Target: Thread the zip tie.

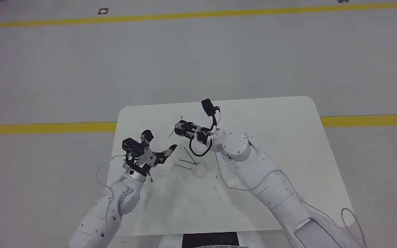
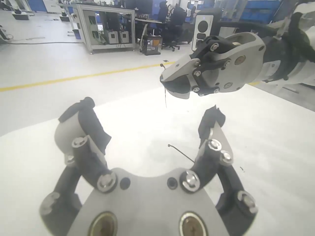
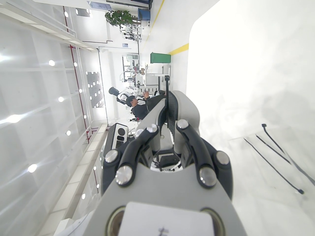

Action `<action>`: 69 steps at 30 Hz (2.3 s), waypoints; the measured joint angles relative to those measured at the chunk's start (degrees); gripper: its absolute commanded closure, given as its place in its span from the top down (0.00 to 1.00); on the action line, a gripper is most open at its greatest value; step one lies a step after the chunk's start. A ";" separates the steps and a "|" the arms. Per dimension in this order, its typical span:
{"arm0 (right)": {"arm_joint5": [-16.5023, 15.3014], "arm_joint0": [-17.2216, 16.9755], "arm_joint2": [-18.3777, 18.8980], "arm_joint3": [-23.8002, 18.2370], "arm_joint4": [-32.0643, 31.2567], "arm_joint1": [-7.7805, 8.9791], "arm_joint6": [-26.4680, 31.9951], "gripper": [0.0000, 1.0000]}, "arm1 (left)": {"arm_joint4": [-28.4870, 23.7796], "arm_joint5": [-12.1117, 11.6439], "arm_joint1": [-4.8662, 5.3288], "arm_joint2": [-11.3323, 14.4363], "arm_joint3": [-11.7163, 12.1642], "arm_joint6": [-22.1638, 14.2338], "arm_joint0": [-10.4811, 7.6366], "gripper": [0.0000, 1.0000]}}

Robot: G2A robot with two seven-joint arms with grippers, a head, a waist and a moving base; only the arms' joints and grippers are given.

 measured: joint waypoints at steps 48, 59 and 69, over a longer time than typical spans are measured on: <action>-3.10 -0.40 -2.30 -0.64 -2.46 0.27 1.22 0.00 | 1.53 -3.12 -0.71 0.57 0.35 -0.61 -0.12 0.11; -3.29 -0.23 -2.66 -0.29 -2.63 0.26 1.66 0.00 | 1.47 -3.36 -0.86 0.62 0.67 -0.71 -0.28 0.00; -3.35 -0.11 -2.91 -0.09 -2.93 0.27 1.83 1.00 | 0.75 -4.07 -0.95 0.40 0.96 -0.84 -0.32 0.00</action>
